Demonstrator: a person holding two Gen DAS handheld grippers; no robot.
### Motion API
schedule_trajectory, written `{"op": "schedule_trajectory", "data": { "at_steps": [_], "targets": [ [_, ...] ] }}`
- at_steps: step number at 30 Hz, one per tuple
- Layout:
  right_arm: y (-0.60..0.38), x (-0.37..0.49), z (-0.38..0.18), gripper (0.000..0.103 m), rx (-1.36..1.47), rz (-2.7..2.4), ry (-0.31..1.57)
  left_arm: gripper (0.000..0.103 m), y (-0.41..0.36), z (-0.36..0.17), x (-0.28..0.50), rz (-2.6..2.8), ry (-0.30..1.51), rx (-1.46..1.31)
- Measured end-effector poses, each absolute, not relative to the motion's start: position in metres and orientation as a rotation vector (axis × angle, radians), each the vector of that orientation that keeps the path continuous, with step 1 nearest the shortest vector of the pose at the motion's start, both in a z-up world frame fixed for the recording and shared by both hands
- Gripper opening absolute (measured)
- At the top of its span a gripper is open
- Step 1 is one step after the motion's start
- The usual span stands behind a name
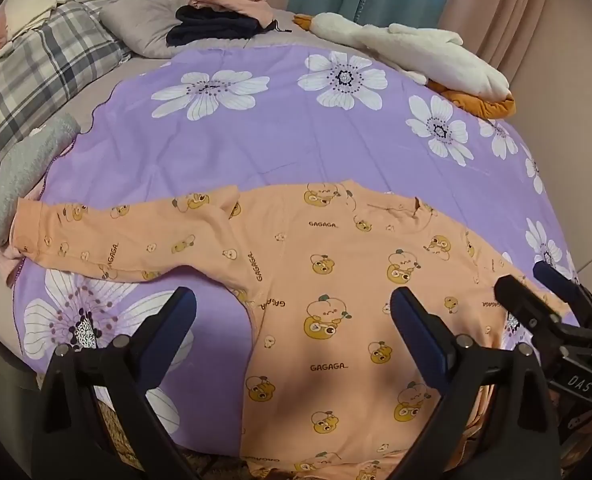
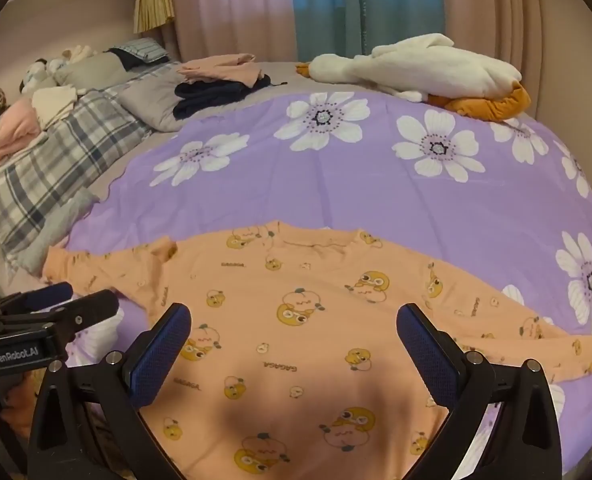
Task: Fold small clothes
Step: 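Move the right tool toward the cuff of the orange shirt's sleeve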
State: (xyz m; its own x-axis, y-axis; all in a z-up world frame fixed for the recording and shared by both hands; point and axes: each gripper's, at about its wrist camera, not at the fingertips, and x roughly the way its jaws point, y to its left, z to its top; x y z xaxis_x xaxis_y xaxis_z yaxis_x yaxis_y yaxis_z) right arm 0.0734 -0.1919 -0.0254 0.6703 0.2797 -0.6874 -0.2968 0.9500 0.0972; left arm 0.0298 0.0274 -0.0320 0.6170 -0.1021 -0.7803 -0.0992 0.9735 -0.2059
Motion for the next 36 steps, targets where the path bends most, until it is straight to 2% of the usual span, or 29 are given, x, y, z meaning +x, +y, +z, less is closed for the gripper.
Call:
{"op": "schedule_trajectory", "data": {
  "at_steps": [36],
  "targets": [
    [-0.21,0.066,-0.033,0.102,0.044,0.25,0.809,0.097,0.008,-0.033,0.017,-0.072,0.9,-0.199]
  ]
}}
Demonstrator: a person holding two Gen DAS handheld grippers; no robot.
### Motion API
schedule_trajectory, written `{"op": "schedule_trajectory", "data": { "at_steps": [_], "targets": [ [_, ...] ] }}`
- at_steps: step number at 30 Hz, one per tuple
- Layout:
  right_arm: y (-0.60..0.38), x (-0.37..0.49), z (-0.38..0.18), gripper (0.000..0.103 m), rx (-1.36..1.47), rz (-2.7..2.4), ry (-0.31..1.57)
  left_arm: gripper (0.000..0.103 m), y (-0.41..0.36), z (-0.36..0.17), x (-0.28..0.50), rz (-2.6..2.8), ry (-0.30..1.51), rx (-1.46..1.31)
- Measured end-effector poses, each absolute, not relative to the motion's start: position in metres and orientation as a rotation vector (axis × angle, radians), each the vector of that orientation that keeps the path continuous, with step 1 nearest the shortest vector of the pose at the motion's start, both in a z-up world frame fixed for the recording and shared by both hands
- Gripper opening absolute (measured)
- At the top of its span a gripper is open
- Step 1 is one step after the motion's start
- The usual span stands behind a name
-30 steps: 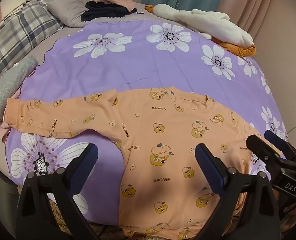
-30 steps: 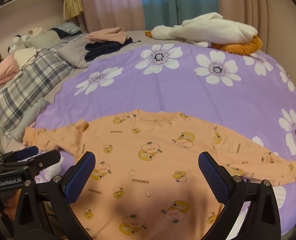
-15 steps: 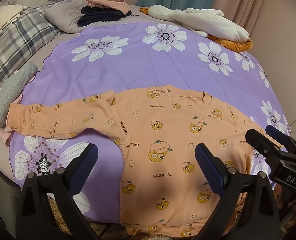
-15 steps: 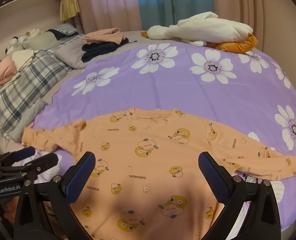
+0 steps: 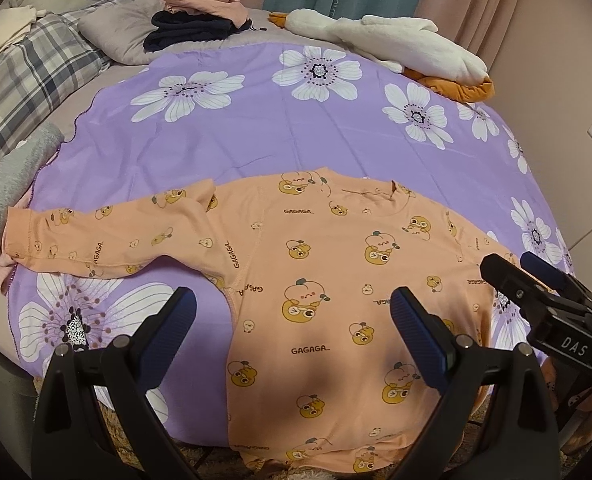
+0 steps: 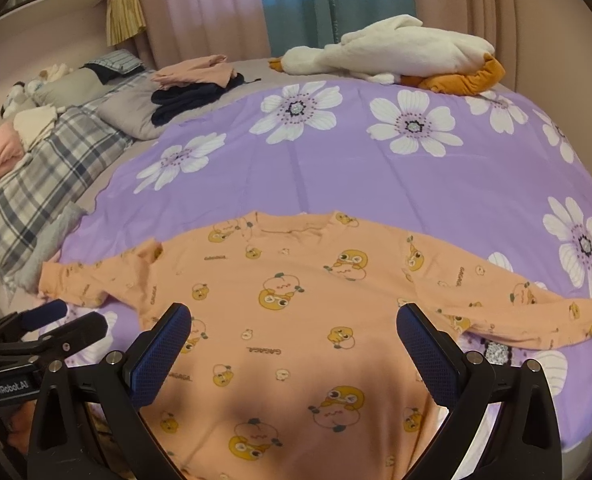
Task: Fold small clothes
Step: 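Move the right tool toward the cuff of the orange shirt's sleeve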
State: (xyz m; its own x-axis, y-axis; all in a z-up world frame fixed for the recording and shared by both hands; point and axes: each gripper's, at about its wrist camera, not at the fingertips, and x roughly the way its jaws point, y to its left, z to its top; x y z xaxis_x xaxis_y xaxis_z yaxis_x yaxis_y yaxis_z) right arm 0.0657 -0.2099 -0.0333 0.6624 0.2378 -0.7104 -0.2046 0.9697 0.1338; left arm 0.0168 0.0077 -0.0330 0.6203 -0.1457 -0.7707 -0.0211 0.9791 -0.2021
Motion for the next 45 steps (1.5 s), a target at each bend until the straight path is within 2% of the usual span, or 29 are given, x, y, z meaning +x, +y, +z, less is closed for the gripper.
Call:
{"op": "schedule_trajectory", "data": {
  "at_steps": [45],
  "targets": [
    [-0.227,0.065,-0.033,0.102,0.09,0.22,0.81,0.094,-0.004,-0.032,0.014,-0.123,0.919,-0.211]
  ]
}}
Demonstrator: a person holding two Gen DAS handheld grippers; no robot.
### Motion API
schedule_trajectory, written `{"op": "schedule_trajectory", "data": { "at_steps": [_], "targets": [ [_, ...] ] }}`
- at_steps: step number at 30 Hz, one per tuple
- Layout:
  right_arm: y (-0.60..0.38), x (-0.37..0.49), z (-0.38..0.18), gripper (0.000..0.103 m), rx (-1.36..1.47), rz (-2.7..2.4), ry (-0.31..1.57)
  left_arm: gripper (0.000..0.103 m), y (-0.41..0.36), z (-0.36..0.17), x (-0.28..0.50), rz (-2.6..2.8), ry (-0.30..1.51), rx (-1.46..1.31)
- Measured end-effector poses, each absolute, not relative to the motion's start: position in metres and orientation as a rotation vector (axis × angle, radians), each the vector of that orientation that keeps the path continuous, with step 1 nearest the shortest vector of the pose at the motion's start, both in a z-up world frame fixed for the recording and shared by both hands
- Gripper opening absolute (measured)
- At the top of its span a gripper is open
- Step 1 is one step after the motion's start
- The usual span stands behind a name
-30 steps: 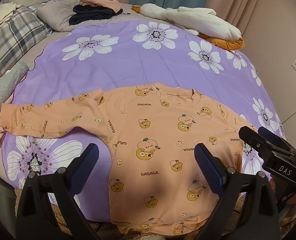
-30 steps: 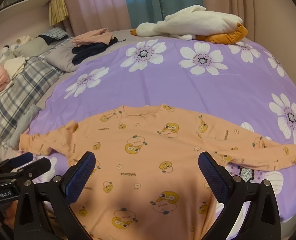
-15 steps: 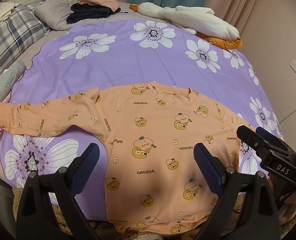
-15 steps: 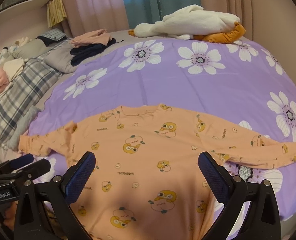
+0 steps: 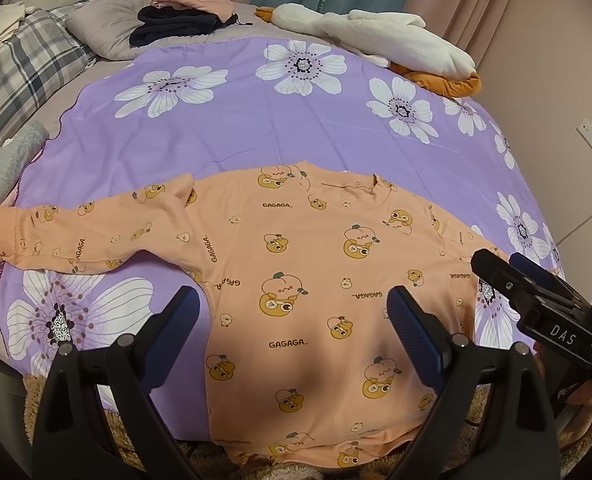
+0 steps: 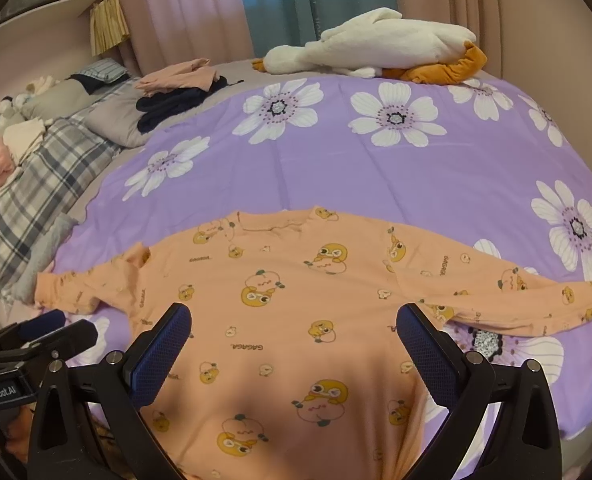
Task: Fold small clothes
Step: 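Move the right tool toward the cuff of the orange shirt's sleeve, then grasp the sleeve cuff with the right tool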
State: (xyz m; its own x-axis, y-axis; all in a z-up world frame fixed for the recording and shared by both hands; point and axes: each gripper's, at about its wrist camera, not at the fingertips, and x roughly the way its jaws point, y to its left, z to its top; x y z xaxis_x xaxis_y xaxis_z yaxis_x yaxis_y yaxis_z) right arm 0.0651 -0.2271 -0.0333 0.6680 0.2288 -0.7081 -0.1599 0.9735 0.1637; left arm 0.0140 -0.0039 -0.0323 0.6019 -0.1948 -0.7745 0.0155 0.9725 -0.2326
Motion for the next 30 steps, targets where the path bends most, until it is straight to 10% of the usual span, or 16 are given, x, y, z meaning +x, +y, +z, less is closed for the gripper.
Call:
{"op": "schedule_trajectory", "data": {
  "at_steps": [18,30],
  "targets": [
    [-0.26,0.068,-0.036,0.101,0.204,0.179,0.818,0.092,-0.009,-0.04,0.024,-0.135,0.963,-0.222],
    [-0.505,0.054,-0.063,0.085,0.673,-0.362,0.78,0.09,-0.018,-0.059,0.038,-0.123,1.04,-0.247]
  ]
}}
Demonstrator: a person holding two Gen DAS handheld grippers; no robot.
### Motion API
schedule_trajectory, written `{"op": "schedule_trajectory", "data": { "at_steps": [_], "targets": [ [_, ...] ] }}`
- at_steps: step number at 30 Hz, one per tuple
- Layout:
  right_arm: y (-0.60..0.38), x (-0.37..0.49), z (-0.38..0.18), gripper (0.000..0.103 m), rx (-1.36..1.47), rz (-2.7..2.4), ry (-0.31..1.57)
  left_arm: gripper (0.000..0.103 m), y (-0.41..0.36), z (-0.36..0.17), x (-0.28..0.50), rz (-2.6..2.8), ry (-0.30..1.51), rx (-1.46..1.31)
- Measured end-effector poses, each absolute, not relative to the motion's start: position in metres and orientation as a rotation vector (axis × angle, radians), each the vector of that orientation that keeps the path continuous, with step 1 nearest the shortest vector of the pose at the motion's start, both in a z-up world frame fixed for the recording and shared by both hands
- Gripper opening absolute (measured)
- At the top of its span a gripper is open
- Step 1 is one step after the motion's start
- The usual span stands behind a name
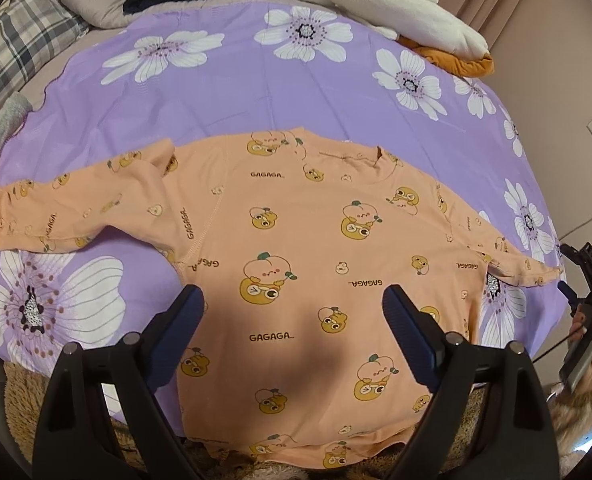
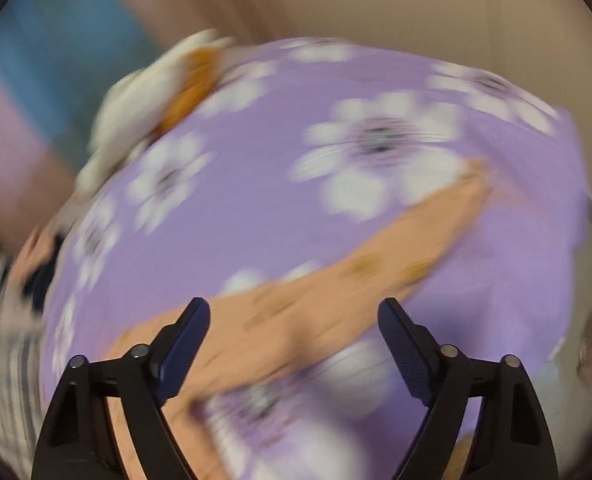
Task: Fold small clothes
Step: 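Grasp the sleeve cuff with the right tool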
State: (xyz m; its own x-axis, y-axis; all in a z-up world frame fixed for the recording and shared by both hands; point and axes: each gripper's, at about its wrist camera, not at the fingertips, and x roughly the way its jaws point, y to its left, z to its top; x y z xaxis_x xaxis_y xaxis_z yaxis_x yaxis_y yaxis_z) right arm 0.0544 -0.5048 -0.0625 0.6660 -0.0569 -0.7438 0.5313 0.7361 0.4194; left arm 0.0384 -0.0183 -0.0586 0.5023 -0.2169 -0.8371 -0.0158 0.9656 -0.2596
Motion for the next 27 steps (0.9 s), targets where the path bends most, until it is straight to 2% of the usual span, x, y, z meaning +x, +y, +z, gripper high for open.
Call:
{"op": "schedule_trajectory", "data": {
  "at_steps": [8,11,13,14,15,16,17,23,25,27],
  "targets": [
    [-0.591,0.048,-0.108,0.083,0.91,-0.572,0.79,0.09,-0.025,-0.064,0.038,-0.122,1.066,-0.235],
    [-0.603,0.055,-0.124,0.076,0.975,-0.558,0.793,0.09,-0.024,-0.066,0.038,-0.115,1.075,-0.231],
    [-0.606,0.068,-0.125,0.064,0.994,-0.544,0.789,0.09,-0.022,-0.067,0.038,-0.106,1.078,-0.236],
    [-0.61,0.076,-0.125,0.05,0.983,-0.54,0.789,0.09,-0.022,-0.066,0.037,-0.107,1.076,-0.24],
    [-0.612,0.085,-0.123,0.026,0.961,-0.533,0.79,0.09,-0.021,-0.066,0.037,-0.106,1.072,-0.245],
    [-0.611,0.098,-0.117,0.013,0.932,-0.52,0.8,0.09,-0.02,-0.065,0.036,-0.105,1.07,-0.247],
    [-0.613,0.102,-0.113,0.007,0.923,-0.497,0.796,0.09,-0.02,-0.065,0.036,-0.104,1.07,-0.247],
    [-0.599,0.073,-0.024,0.007,0.902,-0.17,0.406,0.09,-0.021,-0.064,0.038,-0.095,1.068,-0.237],
    [-0.6,0.053,-0.02,0.007,0.893,-0.169,0.368,0.09,-0.024,-0.065,0.039,-0.106,1.074,-0.231],
    [-0.607,0.038,-0.041,0.007,0.881,-0.223,0.409,0.09,-0.025,-0.069,0.041,-0.111,1.087,-0.22]
  ]
}}
